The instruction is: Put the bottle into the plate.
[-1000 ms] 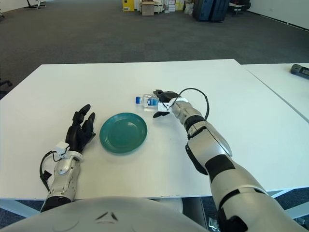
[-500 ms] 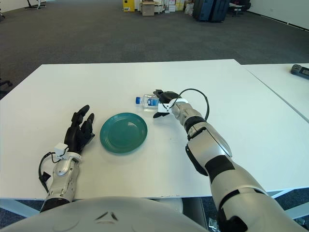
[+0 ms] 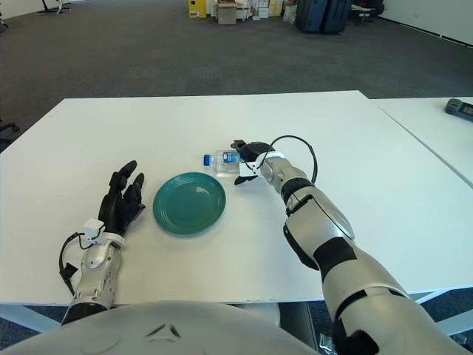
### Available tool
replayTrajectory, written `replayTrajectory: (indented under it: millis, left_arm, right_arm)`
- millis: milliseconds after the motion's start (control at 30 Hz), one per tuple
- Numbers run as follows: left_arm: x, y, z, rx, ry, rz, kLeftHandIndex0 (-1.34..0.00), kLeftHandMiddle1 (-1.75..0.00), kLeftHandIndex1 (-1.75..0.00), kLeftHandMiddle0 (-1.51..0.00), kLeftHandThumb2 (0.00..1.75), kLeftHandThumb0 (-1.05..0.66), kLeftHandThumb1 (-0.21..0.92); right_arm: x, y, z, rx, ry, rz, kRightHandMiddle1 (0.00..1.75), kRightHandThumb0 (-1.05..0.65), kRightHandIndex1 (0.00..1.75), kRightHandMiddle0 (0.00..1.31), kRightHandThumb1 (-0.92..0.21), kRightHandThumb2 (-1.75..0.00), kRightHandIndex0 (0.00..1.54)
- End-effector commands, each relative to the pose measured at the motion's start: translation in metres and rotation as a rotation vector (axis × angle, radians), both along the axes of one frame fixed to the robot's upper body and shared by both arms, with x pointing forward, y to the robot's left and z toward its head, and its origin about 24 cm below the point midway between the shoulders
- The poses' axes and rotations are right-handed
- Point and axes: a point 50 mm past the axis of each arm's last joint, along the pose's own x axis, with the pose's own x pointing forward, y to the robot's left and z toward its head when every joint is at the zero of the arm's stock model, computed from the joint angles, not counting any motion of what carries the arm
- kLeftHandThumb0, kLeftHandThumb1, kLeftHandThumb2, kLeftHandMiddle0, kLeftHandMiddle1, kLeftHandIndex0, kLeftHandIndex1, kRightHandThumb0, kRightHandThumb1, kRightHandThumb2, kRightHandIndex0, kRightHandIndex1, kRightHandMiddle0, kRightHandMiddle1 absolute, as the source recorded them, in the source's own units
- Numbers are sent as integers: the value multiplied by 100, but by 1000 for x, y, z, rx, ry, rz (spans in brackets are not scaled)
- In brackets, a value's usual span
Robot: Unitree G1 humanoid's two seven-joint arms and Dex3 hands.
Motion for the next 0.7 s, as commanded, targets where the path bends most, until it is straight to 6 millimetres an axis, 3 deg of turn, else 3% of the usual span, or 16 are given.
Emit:
replayTrajectory:
  millis: [0,67,100,133,200,233,267,433,667]
  left_arm:
    - [-10,1,-14,-22,73,5,0,0,-69,-34,77,-70,92]
    - [-10,2,-14,-25,73,8,0,0,-69,-34,77,-70,92]
    - [-10,2,-15,-26,74,10,0,0,-69,-34,77,-70,92]
    - [-10,2,-15,-27,74,10,0,0,-69,-34,77,-70,92]
    - [-10,2,-15,-29,74,12,0,-1,-70,-35,77,-70,92]
    - [-10,2,-15,-29,74,12,0,-1,-70,-35,77,-70,92]
    - [-11,3,-15,-31,75,12,0,-1,-70,-35,77,-70,92]
    - [-12,3,-15,-35,77,12,0,-1,-71,-36,78,-71,92]
    - [-13,5,-17,-54,76,17,0,-1,-72,-36,79,-72,92]
  right_arm:
    - [-1,2,-2,-32,8,15,60,-66,4,0,-83,-2,30]
    - [-1,3,-1,-48,-27,34,76,-63,15,0,-82,-2,33]
    - [-1,4,-1,-57,-43,42,98,-57,46,1,-80,-3,31]
    - [-1,4,0,-63,-52,48,110,-55,63,1,-76,-11,30]
    - [0,4,-1,-86,-76,45,143,-46,109,0,-53,-58,28]
    - [0,4,-1,-95,-87,43,154,-15,125,4,-54,-68,38]
    - [0,4,-2,-104,-105,33,162,5,136,6,-54,-74,44]
    - [1,4,-1,-125,-173,0,172,1,156,41,-27,-128,68]
    - [2,5,0,-180,-231,9,174,0,158,52,-15,-145,79]
